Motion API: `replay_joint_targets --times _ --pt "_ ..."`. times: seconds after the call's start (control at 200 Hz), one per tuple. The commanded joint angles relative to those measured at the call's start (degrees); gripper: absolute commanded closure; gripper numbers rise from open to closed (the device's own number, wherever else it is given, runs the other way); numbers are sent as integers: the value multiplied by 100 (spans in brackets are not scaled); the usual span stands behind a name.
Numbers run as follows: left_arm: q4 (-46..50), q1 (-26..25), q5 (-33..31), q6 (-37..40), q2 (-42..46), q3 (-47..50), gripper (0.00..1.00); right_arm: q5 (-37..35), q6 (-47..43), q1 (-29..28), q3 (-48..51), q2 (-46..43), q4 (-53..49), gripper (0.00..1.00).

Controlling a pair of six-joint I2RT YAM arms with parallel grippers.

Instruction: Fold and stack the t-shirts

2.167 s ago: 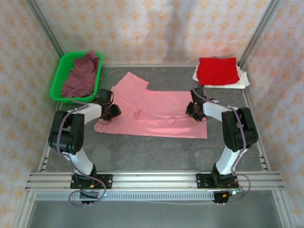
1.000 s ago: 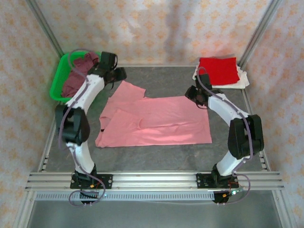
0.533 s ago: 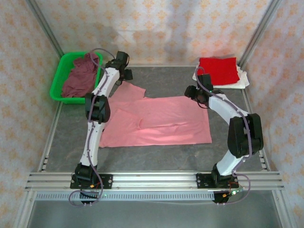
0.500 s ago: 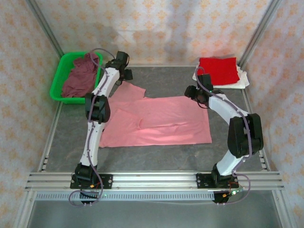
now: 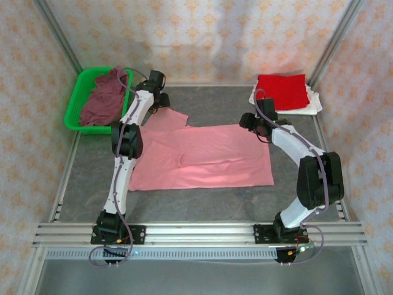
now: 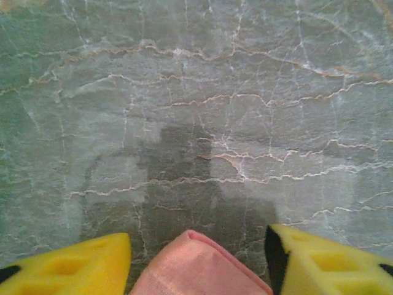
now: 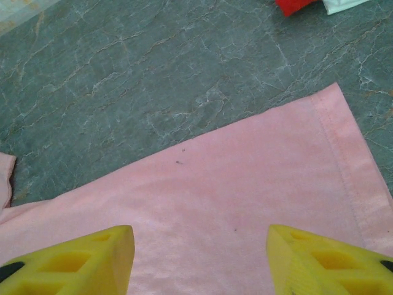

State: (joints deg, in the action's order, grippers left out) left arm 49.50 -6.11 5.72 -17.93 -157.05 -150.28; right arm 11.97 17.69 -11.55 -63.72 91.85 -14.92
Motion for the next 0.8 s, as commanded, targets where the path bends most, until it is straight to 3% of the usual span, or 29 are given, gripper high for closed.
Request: replay_joint_targets --times 0.0,0.065,0.295,0.405,0.54,0.796 --pt "33 13 140 34 -133 -95 65 -124 -108 41 71 -147 6 41" --pt "51 20 98 44 -94 -85 79 -142 -100 49 49 -111 -1 41" --pt "40 -3 -38 189 209 -67 93 -341 -74 127 -291 279 -92 40" --pt "-30 0 -68 220 452 30 100 -528 -20 256 -957 883 -584 37" --pt "-56 -13 17 207 768 225 100 -521 109 519 -1935 1744 -1365 37" --pt "-533 -45 64 128 1611 1177 100 -1397 -45 669 -3370 2951 -2469 38"
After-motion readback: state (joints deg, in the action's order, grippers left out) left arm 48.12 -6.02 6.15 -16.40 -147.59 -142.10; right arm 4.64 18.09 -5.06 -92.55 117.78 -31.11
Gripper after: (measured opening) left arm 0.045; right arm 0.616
